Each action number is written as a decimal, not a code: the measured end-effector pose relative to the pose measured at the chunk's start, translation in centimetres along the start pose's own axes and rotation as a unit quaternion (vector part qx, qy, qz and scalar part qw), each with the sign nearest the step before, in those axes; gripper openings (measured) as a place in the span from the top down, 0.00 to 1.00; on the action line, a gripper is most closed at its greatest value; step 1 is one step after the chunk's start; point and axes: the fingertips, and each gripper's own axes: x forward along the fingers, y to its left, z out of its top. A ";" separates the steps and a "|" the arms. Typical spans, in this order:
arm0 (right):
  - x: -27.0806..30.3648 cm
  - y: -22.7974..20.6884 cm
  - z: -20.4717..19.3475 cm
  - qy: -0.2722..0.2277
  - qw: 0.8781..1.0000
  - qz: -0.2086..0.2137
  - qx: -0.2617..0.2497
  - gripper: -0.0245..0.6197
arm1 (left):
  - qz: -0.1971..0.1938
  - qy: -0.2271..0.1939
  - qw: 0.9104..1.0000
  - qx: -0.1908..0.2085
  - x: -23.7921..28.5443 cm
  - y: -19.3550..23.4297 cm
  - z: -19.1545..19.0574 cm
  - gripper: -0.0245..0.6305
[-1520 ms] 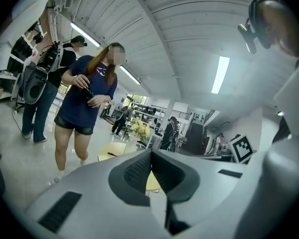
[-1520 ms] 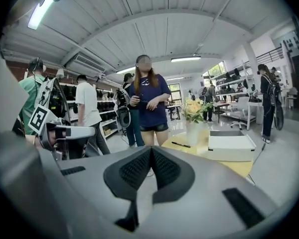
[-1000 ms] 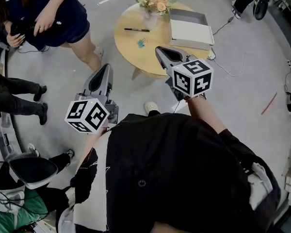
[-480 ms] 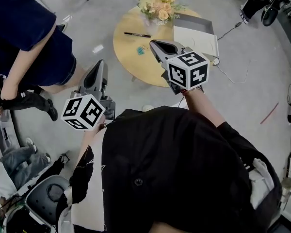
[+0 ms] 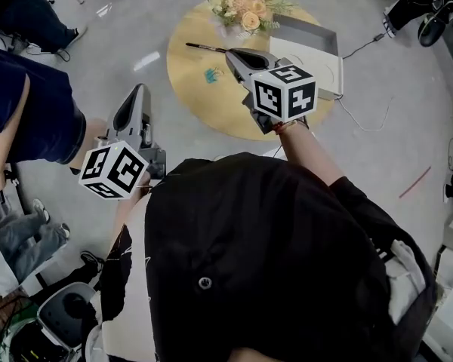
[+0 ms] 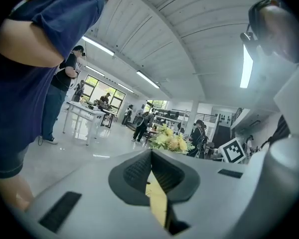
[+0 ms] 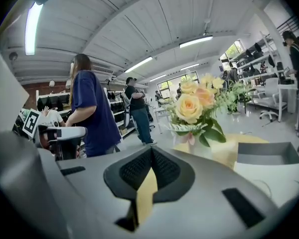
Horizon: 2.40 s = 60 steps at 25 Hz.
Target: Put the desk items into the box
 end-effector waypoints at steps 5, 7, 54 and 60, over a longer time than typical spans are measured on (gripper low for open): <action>2.1 -1.2 -2.1 0.036 0.999 0.004 0.011 0.95 | 0.008 -0.003 1.000 -0.010 1.3 0.9 0.3 0.95; 2.8 -1.7 -2.9 0.051 0.999 0.003 0.017 0.95 | 0.012 -0.004 1.000 -0.011 1.6 1.2 0.4 0.95; 12.0 -6.1 -15.9 0.213 0.962 -0.025 0.166 0.89 | 0.123 0.014 0.991 -0.056 -1.2 9.2 -1.1 0.95; 11.7 -6.4 -15.9 0.210 0.962 -0.031 0.169 0.90 | 0.116 0.015 0.992 -0.051 -0.8 8.9 -1.0 0.95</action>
